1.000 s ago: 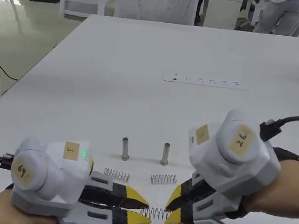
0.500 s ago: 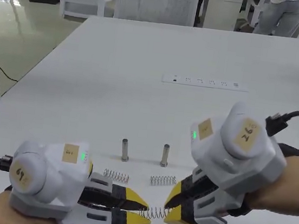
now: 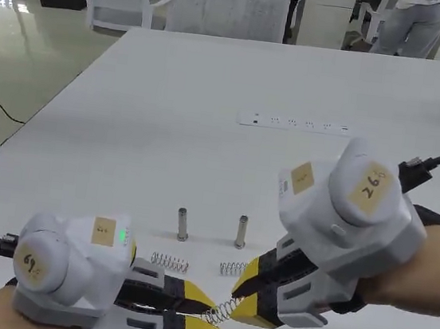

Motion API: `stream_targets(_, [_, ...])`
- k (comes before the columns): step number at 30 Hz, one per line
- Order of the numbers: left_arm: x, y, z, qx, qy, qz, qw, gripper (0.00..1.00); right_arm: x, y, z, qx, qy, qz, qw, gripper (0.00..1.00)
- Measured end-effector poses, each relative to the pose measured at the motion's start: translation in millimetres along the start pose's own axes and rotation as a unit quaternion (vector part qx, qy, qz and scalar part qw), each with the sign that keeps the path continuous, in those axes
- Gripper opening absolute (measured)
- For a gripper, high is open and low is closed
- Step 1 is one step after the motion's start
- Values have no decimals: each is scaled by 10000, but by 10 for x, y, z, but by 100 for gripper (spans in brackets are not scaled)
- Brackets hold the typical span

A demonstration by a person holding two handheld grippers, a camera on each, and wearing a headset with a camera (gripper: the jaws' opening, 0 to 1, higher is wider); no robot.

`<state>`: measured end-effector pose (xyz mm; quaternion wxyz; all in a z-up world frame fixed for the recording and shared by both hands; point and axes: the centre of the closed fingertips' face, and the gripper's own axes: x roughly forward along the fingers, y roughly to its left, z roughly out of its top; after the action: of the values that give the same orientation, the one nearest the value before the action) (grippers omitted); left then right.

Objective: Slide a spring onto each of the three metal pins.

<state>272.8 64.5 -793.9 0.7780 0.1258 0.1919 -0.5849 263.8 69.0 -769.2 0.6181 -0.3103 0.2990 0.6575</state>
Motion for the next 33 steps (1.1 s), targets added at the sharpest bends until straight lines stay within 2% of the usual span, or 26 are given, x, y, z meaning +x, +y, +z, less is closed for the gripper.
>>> stream_targets(6, [10,-11,11,0,-33,-16,10000,3,-21,1,93,-46,-122,-33,9999,7])
stream_targets(18, [2,-30,37,15,-117,-27,9999,2,-21,-4,204,-177,-149,-91,9997,7])
stream_targets(23, [-4,-32,38,29,-120,-26,9999,2,-15,-3,216,-195,-152,-96,9996,7])
stream_targets(33, [1,-46,7,48,-55,-62,10000,2,-4,3,140,-39,-46,-37,10000,8])
